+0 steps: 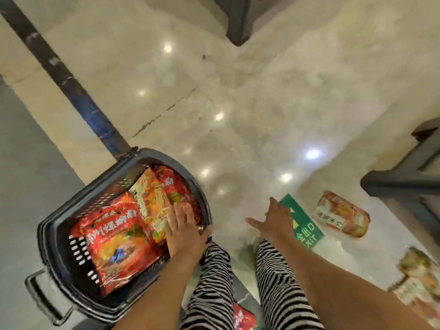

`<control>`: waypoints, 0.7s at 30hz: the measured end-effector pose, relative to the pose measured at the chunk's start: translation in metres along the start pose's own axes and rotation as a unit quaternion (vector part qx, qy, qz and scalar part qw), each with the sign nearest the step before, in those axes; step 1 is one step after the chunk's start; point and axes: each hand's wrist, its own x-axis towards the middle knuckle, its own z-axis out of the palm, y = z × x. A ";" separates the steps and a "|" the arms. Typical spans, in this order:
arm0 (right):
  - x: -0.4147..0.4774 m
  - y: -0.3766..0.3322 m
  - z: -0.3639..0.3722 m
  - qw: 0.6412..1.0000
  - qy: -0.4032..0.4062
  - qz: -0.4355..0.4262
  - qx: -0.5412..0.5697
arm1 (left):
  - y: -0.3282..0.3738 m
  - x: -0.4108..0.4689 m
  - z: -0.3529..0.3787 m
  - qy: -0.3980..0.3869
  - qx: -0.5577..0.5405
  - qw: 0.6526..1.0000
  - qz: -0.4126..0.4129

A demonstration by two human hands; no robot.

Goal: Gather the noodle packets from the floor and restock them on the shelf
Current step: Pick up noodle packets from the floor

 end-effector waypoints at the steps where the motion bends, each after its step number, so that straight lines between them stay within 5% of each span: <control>1: 0.001 0.027 -0.005 0.999 0.007 0.024 0.020 | 0.021 -0.001 0.002 0.001 0.026 0.999 0.021; 13: 0.006 0.340 -0.031 0.969 0.044 0.203 0.130 | 0.285 -0.009 0.084 0.003 0.221 0.951 0.218; 21: 0.086 0.486 0.013 0.951 0.065 0.259 0.159 | 0.441 0.063 0.181 0.050 0.308 0.882 0.352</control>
